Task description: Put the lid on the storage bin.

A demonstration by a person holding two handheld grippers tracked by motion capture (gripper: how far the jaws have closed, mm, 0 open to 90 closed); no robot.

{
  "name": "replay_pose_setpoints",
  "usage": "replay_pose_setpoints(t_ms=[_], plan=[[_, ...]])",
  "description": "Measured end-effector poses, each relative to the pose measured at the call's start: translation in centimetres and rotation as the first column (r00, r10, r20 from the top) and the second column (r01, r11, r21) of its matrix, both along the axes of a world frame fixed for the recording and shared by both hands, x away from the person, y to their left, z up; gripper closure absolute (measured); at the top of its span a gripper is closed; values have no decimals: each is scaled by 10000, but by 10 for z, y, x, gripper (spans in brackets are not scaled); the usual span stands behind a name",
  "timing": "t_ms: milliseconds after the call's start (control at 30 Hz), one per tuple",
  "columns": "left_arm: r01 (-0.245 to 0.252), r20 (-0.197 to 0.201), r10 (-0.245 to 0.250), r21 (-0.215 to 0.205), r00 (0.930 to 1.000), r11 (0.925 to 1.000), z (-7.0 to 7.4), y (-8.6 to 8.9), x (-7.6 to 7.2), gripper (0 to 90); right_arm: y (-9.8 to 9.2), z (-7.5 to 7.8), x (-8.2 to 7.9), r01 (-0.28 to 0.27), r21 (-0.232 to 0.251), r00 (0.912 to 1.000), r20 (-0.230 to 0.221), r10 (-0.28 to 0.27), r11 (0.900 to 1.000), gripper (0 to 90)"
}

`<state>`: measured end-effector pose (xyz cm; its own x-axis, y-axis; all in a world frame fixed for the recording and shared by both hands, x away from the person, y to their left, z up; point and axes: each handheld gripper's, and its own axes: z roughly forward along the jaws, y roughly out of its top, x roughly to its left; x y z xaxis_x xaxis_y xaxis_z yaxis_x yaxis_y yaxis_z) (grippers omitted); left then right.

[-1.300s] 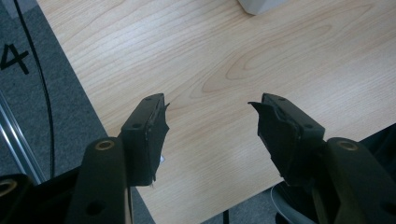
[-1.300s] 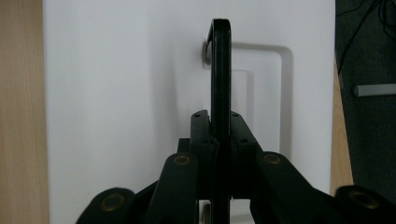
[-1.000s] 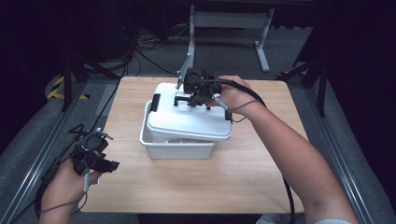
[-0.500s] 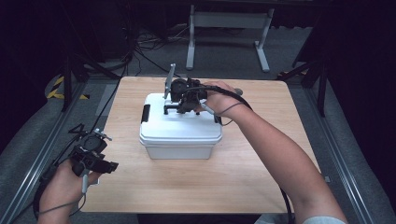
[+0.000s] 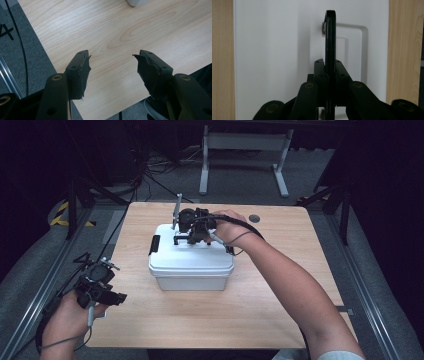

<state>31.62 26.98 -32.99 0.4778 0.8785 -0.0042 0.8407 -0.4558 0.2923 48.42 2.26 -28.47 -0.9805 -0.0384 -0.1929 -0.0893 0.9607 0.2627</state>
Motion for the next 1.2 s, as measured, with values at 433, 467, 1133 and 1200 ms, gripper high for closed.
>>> replay_pose_setpoints(t_ms=[433, 467, 1133, 1200], plan=[[65, -31, -65, 8, 10000, 10000, -1, -3, 2, 435, 10, -5, -14, 24, -476, 9986, 531, 2, 9989, 835], [65, -31, -65, 8, 10000, 10000, -1, -3, 2, 436, 10, -5, -14, 24, -476, 9986, 531, 2, 9989, 835], [252, -105, -252, 59, 9996, 9997, -2, -6, 11, 436, -18, 7, -12, 976, 1211, 9931, -773, -887, 9878, 567], [291, -154, -291, 28, 9995, 9996, -3, -8, 12, 437, -27, 13, -13, 1104, 1431, 9920, -768, -1001, 9835, 550]])
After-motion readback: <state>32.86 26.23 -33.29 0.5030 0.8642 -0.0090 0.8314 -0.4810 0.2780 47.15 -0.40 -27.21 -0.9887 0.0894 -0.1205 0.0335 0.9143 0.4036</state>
